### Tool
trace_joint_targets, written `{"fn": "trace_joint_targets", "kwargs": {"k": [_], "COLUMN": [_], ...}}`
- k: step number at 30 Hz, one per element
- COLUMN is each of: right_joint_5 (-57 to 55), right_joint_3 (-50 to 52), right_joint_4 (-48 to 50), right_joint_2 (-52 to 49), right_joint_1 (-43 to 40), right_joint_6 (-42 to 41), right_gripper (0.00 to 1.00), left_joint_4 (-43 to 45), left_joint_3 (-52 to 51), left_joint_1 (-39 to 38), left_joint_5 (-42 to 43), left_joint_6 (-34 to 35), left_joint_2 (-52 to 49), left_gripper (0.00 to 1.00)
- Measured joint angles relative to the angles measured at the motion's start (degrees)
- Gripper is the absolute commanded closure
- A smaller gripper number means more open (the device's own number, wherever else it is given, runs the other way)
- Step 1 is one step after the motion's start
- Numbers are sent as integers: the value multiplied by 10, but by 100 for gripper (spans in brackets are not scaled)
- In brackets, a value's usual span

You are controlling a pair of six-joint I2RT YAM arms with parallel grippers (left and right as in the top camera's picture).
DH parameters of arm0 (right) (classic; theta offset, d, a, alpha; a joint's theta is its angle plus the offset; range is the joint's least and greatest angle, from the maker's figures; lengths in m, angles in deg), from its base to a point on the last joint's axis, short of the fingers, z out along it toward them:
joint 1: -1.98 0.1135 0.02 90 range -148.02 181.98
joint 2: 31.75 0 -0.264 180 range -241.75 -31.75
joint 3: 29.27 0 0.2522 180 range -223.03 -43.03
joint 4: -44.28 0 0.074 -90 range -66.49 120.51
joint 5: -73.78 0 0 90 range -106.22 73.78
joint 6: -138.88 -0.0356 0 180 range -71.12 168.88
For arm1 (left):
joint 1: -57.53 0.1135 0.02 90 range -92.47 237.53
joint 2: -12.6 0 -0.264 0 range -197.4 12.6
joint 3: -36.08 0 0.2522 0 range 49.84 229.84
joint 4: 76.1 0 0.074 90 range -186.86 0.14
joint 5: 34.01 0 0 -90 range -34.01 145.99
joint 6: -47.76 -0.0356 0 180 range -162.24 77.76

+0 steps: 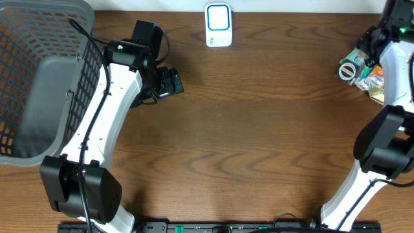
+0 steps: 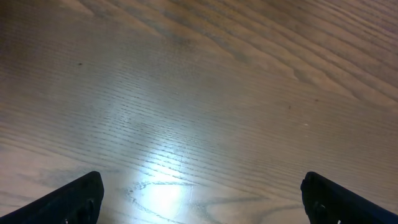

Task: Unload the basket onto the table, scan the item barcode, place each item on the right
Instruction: 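Carry the Zam-Buk tin to the right edge and release it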

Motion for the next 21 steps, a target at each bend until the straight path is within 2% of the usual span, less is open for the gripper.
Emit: {"fn": "trace_joint_targets", "kwargs": {"k": [15,21], "right_joint_5": [146,190], "right_joint_3": [1,3], "right_joint_4": [-94,-185], "right_joint_2": [0,5], "right_joint_1": [6,17], "right_joint_6": [0,0], "right_gripper": [1,1], "left_joint_4": [0,0], "left_joint_3": [0,0], "left_joint_1": [0,0], "left_joint_5": [0,0], "left_joint_6": [0,0], "left_joint_2": [0,0], "left_gripper": [0,0]}}
